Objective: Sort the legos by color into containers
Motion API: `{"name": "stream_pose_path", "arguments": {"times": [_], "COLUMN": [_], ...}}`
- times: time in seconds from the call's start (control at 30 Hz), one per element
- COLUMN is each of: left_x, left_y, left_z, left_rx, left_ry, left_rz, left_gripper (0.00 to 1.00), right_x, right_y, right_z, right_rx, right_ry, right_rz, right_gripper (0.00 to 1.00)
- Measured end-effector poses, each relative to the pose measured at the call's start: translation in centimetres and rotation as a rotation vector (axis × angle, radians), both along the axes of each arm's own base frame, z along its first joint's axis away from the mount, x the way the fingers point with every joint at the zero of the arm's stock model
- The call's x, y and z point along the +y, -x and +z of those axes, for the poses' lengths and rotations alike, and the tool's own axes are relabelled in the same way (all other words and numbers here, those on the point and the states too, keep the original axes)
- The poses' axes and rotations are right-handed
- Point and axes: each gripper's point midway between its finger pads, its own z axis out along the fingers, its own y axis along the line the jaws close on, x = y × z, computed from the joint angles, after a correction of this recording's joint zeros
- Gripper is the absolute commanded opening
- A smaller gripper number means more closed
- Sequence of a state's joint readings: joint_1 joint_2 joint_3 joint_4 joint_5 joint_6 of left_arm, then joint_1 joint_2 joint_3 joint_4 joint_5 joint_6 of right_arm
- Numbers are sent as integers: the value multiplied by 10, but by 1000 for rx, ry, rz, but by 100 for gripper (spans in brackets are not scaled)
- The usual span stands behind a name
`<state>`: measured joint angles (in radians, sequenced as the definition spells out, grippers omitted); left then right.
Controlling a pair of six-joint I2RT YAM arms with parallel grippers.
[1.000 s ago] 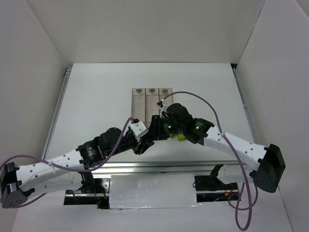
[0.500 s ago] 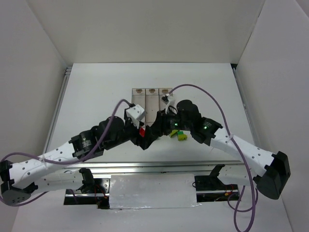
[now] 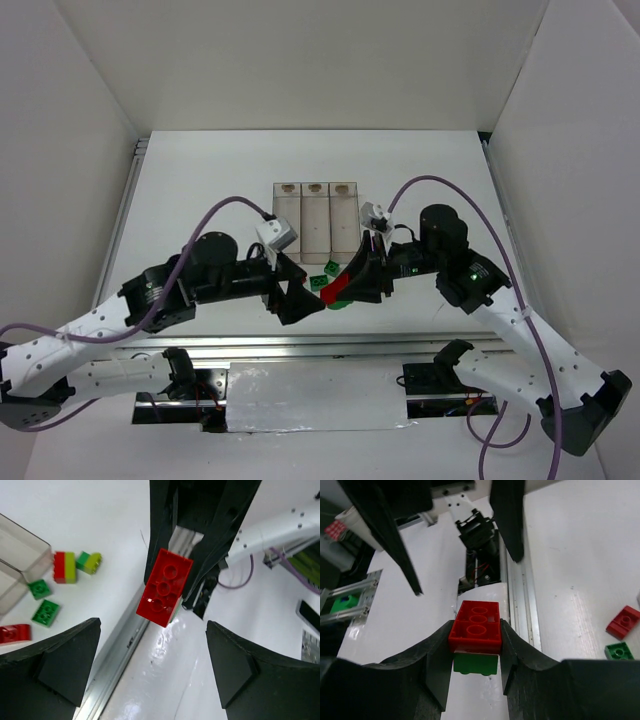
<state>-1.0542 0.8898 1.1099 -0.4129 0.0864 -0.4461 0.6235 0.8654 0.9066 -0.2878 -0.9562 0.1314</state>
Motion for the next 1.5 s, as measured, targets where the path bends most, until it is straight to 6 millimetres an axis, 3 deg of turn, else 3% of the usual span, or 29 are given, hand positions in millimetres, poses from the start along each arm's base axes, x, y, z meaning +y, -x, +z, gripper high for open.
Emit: {"name": "stream_pose_path", "arguments": {"times": [0.17,0.33,0.47,0.6,0.63,0.7,0.73,0.77,0.9,1.07,1.43,1.5], "left_x": [-25,-37,-40,-40,-40,-39,-39,-40,-38,-29,-33,-35], "left_y": [8,9,14,17,17,19,19,18,17,17,15,14], "left_z": [-32,-48,-42,-43,-44,-44,-44,-43,-31,-14,-20,-23], "left_rx": [69,92,88,79,80,84,83,76,44,-2,8,12], "left_ry": [-69,-107,-85,-78,-77,-77,-74,-66,-27,32,23,19], "left_rz": [-112,-159,-197,-228,-232,-241,-244,-245,-237,-223,-226,-226], "left_gripper": [84,67,34,22,15,5,0,0,0,0,0,0], "right_x": [3,5,4,5,5,6,6,6,3,-7,-5,-4], "right_y": [10,13,14,16,16,16,17,18,21,21,15,13], "right_z": [1,-2,-2,-3,-4,-5,-5,-4,2,3,14,16], "right_rx": [18,43,39,44,47,51,57,63,41,29,22,17], "right_ry": [-6,-3,-7,-8,-7,-7,-8,-10,-46,-83,-109,-114], "right_rz": [97,133,147,173,178,189,195,205,232,208,164,154], "right_gripper": [0,0,0,5,9,67,80,86,85,65,69,65]}}
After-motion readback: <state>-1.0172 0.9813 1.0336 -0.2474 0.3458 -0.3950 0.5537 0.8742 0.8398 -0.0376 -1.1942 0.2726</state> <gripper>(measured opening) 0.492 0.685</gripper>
